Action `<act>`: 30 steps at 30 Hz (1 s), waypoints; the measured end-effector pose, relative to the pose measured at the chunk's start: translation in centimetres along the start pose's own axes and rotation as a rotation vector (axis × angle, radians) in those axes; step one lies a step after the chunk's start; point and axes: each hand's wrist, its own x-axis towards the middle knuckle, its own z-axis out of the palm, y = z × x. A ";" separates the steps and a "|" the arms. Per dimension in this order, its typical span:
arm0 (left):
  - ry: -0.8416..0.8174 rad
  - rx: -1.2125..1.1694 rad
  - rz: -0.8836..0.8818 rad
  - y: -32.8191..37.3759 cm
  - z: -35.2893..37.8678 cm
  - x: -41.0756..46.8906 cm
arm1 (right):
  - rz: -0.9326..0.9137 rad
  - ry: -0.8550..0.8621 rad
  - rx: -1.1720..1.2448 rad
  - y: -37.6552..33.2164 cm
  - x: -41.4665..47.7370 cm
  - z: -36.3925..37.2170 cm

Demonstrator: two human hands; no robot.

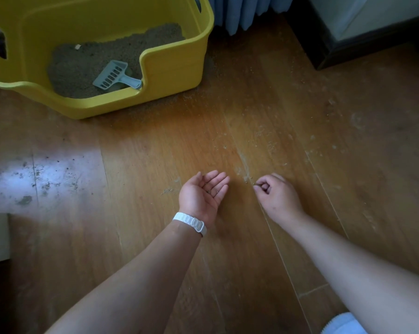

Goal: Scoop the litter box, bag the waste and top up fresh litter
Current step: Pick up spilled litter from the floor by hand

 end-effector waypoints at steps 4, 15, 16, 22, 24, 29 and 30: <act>0.001 0.005 -0.004 -0.3 0.1 0.1 | -0.039 0.008 -0.007 -0.1 0.5 0.7; 0.025 0.007 -0.003 -0.5 0.1 0.2 | -0.012 -0.039 -0.001 -1.5 0.6 0.4; 0.029 0.001 -0.002 -0.5 0.0 0.3 | -0.009 -0.033 0.031 -2.2 0.4 0.4; 0.031 -0.039 -0.013 -0.2 0.3 0.1 | -0.144 -0.001 0.203 -8.0 -1.7 1.9; 0.031 -0.026 -0.029 -0.1 0.3 -0.2 | -0.199 -0.013 0.238 -9.0 -2.2 2.5; 0.018 -0.018 -0.031 0.3 -0.1 0.1 | -0.221 -0.026 0.226 -8.7 -2.4 3.0; 0.014 -0.032 -0.023 0.3 -0.1 0.2 | -0.196 0.006 0.193 -8.2 -2.1 2.9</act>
